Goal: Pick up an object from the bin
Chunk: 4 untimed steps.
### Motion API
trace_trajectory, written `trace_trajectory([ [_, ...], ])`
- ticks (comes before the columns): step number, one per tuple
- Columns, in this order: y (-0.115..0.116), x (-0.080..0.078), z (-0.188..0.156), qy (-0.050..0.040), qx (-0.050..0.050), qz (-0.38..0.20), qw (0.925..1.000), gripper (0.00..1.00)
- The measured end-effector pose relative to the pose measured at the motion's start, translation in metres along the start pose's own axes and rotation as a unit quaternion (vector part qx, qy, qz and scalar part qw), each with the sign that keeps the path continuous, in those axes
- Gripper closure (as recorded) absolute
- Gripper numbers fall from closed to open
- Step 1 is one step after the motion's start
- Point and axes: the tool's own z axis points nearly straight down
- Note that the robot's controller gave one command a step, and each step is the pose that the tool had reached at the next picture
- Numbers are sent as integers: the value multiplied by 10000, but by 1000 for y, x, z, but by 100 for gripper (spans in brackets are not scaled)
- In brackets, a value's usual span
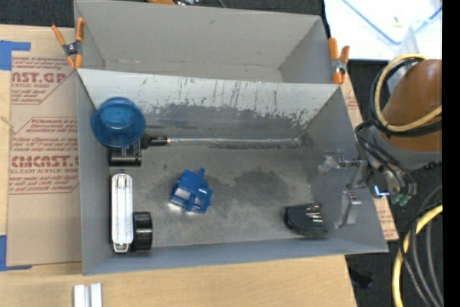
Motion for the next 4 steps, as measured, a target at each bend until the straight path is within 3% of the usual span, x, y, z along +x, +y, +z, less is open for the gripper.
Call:
trace_trajectory([
  [1,1,-2,-4,-39,9,-13,10000,0],
  [2,11,-11,117,-82,31,-3033,9529,0],
  [3,11,-21,49,-42,25,-4773,8787,0],
  [4,-6,-15,92,-59,-3,-2826,9592,0],
])
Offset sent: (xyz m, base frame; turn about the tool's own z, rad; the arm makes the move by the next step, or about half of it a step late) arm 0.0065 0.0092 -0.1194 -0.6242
